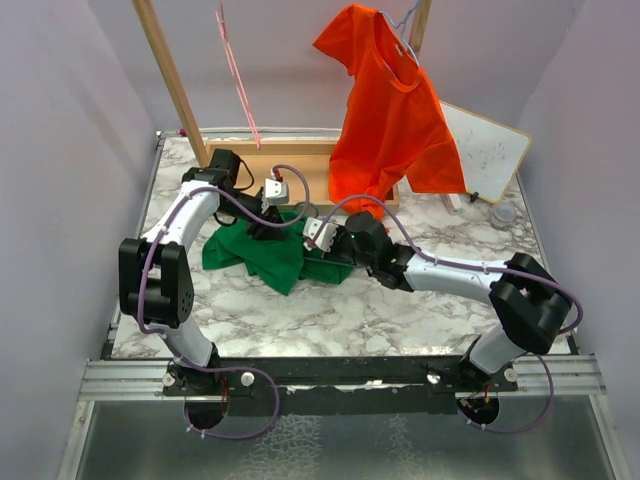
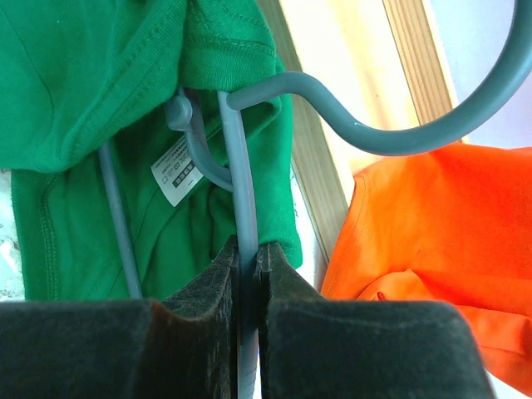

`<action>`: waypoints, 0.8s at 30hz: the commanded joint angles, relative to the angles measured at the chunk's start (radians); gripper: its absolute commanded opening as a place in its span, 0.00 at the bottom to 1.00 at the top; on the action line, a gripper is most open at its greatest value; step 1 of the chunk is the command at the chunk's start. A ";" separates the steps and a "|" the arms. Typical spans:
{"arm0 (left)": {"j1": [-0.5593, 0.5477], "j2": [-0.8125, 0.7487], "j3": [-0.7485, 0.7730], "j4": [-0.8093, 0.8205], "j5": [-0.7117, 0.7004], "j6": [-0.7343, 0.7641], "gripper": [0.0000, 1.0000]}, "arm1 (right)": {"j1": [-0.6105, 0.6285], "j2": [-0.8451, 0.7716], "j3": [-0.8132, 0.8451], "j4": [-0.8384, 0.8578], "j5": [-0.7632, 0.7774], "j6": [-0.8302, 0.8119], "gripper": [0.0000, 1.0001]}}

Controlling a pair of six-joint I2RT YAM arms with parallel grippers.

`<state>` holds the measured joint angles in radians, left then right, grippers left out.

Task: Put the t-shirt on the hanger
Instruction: Pick up the hanger at the center of the board.

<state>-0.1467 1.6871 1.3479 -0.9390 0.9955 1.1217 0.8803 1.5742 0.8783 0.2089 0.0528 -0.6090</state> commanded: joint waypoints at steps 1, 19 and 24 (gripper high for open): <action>-0.011 0.003 0.016 -0.090 0.049 0.073 0.37 | 0.022 -0.058 0.000 0.096 0.029 -0.023 0.01; -0.059 0.042 0.053 -0.116 0.101 0.061 0.05 | 0.094 -0.019 0.035 0.145 0.028 -0.070 0.01; -0.063 0.043 0.059 -0.114 0.113 0.055 0.06 | 0.104 -0.006 0.045 0.147 0.028 -0.072 0.01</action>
<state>-0.1726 1.7206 1.3796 -1.0428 1.0039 1.1835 0.9382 1.5505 0.8749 0.2108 0.1299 -0.6861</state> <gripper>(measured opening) 0.151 0.058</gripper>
